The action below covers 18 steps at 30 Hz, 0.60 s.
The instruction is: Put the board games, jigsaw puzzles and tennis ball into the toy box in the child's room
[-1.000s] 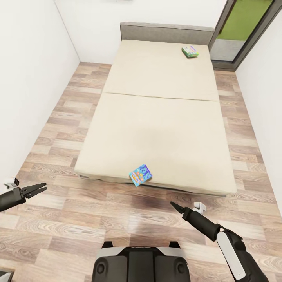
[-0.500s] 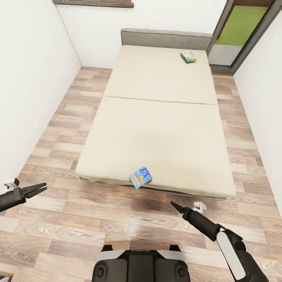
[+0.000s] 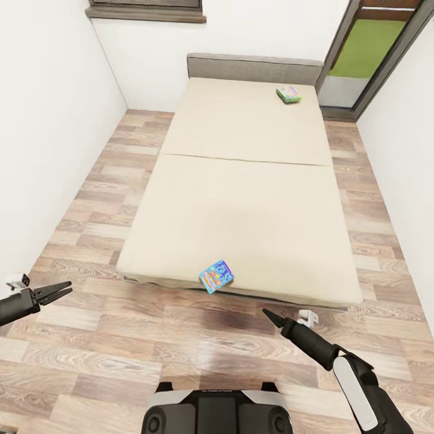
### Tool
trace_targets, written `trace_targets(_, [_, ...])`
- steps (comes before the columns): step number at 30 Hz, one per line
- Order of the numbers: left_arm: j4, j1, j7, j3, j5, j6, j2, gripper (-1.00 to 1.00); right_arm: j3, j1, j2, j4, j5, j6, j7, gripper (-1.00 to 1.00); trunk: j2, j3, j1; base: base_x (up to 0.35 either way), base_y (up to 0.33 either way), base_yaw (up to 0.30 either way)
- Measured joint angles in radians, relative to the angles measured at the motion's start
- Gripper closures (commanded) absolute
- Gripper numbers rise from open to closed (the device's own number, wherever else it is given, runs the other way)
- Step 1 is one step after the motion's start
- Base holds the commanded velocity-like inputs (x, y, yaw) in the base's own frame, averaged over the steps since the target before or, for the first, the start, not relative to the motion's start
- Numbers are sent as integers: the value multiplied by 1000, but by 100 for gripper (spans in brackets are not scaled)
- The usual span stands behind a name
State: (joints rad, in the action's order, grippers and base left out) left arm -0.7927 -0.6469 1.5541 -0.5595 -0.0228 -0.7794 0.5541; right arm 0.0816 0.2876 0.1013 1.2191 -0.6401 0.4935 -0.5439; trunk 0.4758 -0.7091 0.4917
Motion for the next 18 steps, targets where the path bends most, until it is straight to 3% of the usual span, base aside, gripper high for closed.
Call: trace_targets(18, [0,0,-1,0,0,0,0,-100,0,-1,0,0,0,0,0,-100,0,29,0,11,1,0])
